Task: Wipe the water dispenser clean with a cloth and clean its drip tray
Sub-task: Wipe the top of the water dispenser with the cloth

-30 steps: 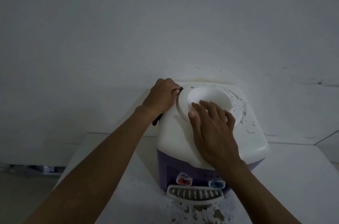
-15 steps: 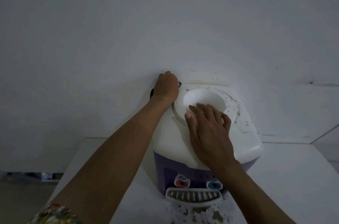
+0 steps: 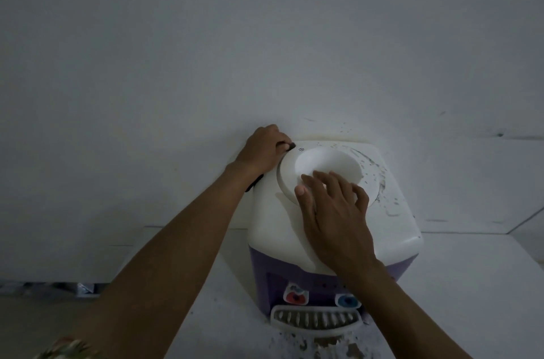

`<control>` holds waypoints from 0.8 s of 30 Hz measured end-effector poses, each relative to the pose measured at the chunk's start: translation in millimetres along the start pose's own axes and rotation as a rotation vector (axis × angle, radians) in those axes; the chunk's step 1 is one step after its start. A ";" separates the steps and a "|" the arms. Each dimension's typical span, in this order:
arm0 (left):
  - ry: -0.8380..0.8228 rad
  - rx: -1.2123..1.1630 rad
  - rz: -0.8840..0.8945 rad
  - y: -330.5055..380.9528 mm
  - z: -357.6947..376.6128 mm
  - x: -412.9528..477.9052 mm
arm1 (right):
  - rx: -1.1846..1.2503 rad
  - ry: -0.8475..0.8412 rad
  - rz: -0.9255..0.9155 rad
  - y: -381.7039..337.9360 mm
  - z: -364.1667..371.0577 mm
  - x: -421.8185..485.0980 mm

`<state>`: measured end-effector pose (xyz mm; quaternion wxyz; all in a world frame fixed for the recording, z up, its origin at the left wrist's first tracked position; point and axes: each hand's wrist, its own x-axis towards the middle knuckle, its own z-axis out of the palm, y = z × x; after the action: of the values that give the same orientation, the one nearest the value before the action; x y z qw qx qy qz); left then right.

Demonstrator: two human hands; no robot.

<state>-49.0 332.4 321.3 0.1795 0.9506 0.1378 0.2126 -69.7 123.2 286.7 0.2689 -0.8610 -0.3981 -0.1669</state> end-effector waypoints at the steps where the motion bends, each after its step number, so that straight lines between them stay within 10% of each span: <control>1: 0.011 0.006 -0.021 1.7 1.8 3.3 | 0.009 0.007 0.003 0.2 0.1 -0.5; 9: 0.129 -0.072 -0.251 -7.1 4.7 -4.4 | 0.014 0.017 -0.005 0.4 0.8 0.2; 24: 0.144 -0.209 -0.041 1.0 -9.5 -105.8 | 0.030 0.042 -0.036 -0.9 0.2 -0.7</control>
<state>-145.3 298.4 292.2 0.2714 0.9060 0.1469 0.2897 -70.9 123.3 286.4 0.2870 -0.8458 -0.4105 -0.1836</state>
